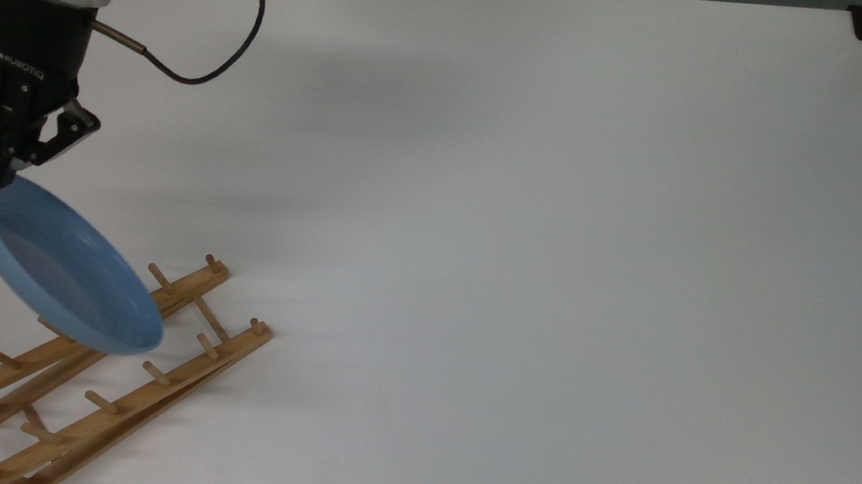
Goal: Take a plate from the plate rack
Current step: 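Lift the blue plate up and out of the wooden rack, then carry the plate away from the rack and lower it flat onto the table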
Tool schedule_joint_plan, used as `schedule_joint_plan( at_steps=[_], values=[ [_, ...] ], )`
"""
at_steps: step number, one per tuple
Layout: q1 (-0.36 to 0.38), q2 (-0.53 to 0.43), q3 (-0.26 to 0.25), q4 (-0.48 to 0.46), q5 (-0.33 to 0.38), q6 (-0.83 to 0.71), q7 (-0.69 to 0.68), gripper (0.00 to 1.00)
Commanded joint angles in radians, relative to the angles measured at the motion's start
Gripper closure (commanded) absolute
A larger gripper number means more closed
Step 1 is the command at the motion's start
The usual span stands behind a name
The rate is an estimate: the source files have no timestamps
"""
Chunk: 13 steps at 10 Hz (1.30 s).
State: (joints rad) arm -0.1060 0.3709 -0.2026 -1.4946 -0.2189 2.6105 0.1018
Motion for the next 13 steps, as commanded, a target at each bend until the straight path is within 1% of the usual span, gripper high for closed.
schedule_joint_plan(
  at_steps=[1,2,3,4,5,6,7,9,10,11,12,13],
  values=[
    [0.011,-0.041,0.063,-0.024,0.117,-0.210,0.016,1.00],
    [0.011,-0.049,0.080,-0.023,0.143,-0.328,0.006,1.00],
    [0.011,-0.049,0.100,-0.023,0.160,-0.459,-0.060,1.00],
    [0.011,-0.049,0.115,-0.029,0.193,-0.583,-0.164,1.00],
    [0.012,-0.044,0.117,-0.033,0.197,-0.697,-0.277,1.00],
    [0.012,-0.037,0.133,-0.041,0.199,-0.793,-0.406,1.00],
    [0.014,-0.030,0.141,-0.064,0.199,-0.863,-0.518,1.00],
    [0.014,0.029,0.201,-0.078,0.199,-0.966,-0.707,1.00],
    [0.019,0.066,0.231,-0.091,0.199,-0.980,-0.790,1.00],
    [0.046,0.104,0.235,-0.104,0.197,-0.980,-0.813,0.96],
    [0.052,0.135,0.235,-0.104,0.197,-0.978,-0.817,0.84],
    [0.052,0.141,0.235,-0.096,0.197,-0.971,-0.801,0.59]
  ],
)
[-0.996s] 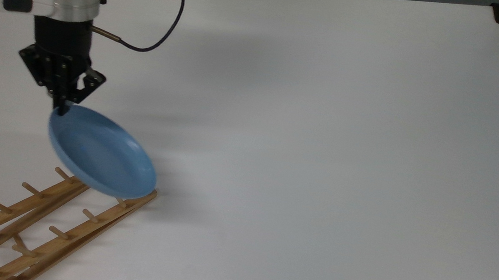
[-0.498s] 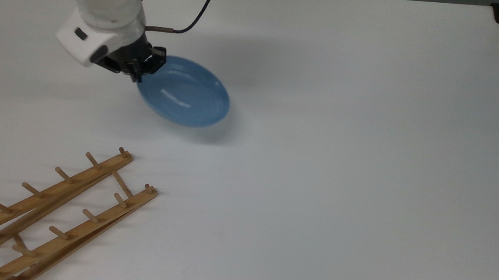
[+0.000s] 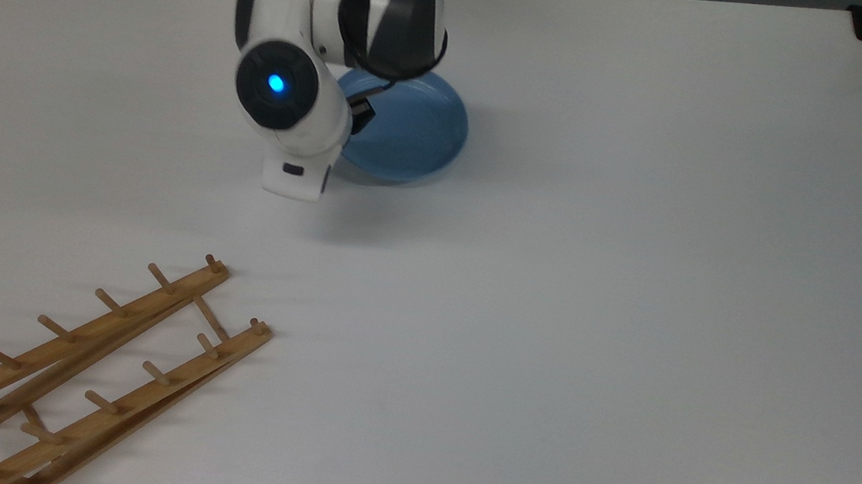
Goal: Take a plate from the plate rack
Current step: 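Carry the plate away from the rack and lower it flat onto the table, then open the gripper and raise it off the plate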
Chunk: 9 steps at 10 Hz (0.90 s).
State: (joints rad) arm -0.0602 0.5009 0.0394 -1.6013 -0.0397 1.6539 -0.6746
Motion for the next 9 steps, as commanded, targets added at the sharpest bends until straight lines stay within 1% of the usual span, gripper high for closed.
schedule_joint_plan(
  at_steps=[1,2,4,6,7,8,9],
  values=[
    [0.008,-0.011,-0.009,0.032,0.015,-0.020,0.045,0.13],
    [0.010,-0.037,-0.009,0.049,0.000,-0.016,0.190,0.00],
    [0.016,-0.120,-0.009,0.060,-0.057,-0.013,0.343,0.00],
    [0.034,-0.207,-0.009,0.067,-0.107,-0.008,0.537,0.00],
    [0.034,-0.267,-0.009,0.069,-0.109,-0.005,0.619,0.00],
    [0.034,-0.333,-0.016,0.069,-0.105,0.000,0.659,0.00],
    [0.031,-0.390,-0.019,0.058,-0.098,-0.003,0.667,0.00]
  ],
)
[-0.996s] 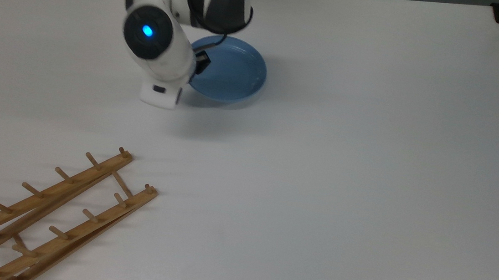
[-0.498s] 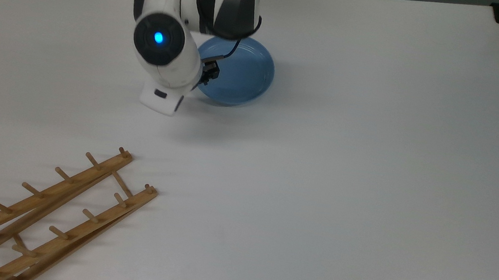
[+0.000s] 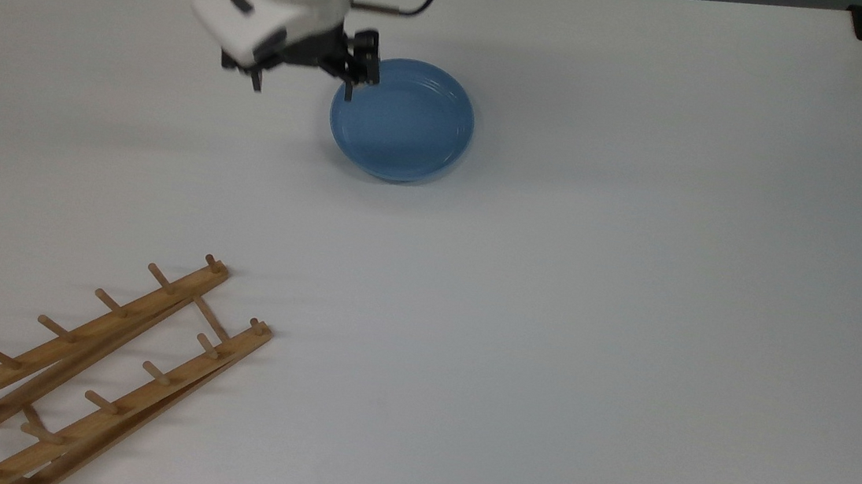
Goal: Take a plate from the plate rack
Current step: 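Open the gripper and raise it off the plate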
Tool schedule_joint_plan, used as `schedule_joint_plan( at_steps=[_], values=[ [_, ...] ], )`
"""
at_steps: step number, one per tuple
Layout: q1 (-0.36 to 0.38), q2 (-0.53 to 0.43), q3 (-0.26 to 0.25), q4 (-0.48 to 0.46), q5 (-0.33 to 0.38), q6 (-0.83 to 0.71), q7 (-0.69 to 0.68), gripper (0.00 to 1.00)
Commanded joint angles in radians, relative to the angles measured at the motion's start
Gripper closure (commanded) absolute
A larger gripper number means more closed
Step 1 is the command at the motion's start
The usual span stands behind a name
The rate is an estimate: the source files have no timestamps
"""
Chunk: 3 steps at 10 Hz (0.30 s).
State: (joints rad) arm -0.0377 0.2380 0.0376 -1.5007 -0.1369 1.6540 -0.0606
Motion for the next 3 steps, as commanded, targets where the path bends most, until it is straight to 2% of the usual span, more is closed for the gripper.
schedule_joint_plan(
  at_steps=[1,3],
  values=[
    [0.007,-0.162,-0.030,-0.047,0.000,-0.010,0.054,0.00],
    [0.009,-0.192,-0.039,-0.058,0.002,-0.031,0.054,0.00]
  ],
)
